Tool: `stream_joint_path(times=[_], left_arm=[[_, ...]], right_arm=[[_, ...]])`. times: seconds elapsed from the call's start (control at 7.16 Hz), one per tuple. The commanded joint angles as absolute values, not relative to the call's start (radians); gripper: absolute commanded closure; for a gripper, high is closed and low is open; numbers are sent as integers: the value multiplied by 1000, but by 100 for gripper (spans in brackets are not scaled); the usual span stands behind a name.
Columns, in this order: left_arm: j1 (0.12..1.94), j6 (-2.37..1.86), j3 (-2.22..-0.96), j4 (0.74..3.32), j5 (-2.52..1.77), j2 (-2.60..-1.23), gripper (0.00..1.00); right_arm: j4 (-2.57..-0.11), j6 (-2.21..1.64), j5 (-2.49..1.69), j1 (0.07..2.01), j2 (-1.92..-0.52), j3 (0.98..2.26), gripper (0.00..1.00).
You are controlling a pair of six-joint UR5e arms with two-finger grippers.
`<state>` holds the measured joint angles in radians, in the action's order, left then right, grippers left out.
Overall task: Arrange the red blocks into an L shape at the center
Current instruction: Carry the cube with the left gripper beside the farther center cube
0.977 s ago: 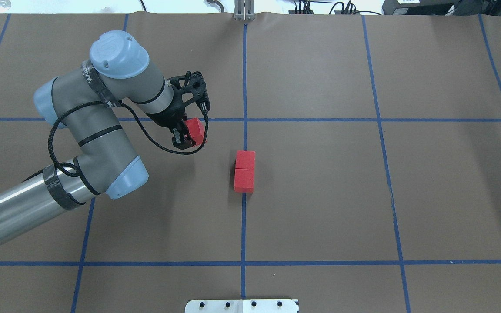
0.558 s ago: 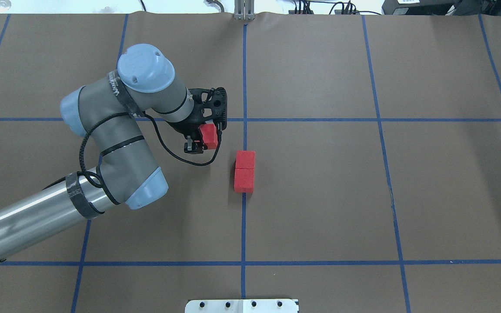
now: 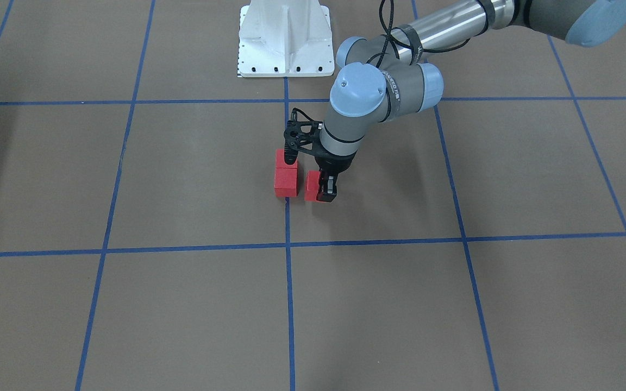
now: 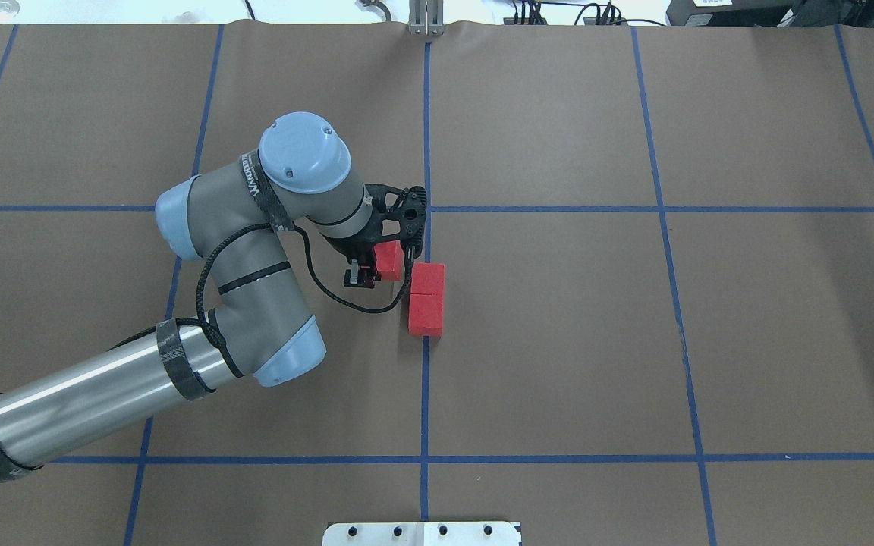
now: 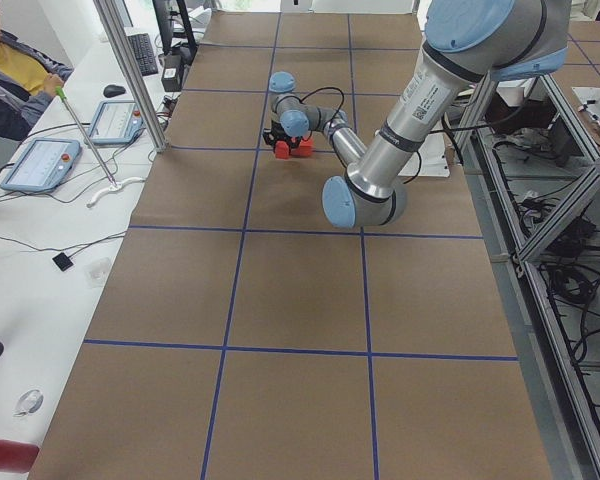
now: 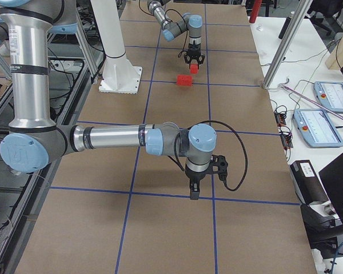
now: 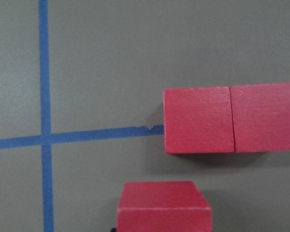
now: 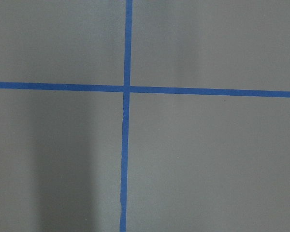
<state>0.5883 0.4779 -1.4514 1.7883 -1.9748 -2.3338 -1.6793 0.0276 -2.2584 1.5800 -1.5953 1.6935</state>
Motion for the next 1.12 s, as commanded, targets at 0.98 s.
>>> stream_joint_path(times=[0.98], left_arm=[[537, 466, -1425, 1709, -1927, -2373, 98]], right_arm=[[-1680, 28, -2260, 1580, -1597, 1692, 0]])
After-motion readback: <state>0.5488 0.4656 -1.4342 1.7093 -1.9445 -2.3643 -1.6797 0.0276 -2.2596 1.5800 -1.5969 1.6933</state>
